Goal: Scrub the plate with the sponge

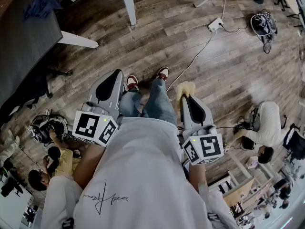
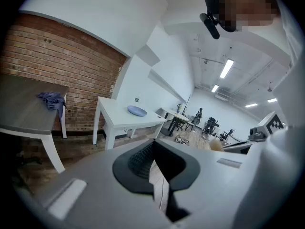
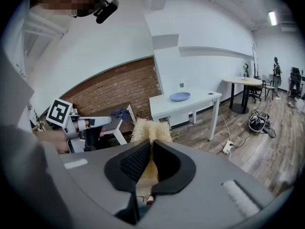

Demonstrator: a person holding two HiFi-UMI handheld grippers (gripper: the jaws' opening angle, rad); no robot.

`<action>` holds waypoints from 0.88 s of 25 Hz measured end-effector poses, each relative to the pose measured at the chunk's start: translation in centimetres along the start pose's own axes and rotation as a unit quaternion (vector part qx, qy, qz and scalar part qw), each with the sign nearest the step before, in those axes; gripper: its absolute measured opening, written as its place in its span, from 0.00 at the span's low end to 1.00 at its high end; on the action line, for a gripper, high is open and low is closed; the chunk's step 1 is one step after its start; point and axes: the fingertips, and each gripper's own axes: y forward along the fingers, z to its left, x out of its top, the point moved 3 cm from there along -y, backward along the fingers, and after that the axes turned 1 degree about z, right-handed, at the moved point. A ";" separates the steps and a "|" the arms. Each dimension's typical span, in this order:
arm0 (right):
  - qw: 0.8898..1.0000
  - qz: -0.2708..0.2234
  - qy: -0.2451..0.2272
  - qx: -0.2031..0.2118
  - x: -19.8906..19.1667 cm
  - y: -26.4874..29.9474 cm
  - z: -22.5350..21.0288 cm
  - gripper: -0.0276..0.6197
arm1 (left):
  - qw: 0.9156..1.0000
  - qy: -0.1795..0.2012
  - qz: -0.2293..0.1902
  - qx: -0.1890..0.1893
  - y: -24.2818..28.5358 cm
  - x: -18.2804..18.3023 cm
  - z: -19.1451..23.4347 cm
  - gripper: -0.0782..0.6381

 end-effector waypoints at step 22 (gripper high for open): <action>0.995 -0.070 0.004 0.069 6.6 -1.9 -15.3 0.09 | 0.998 0.053 -0.028 0.010 10.0 3.5 -11.4 0.13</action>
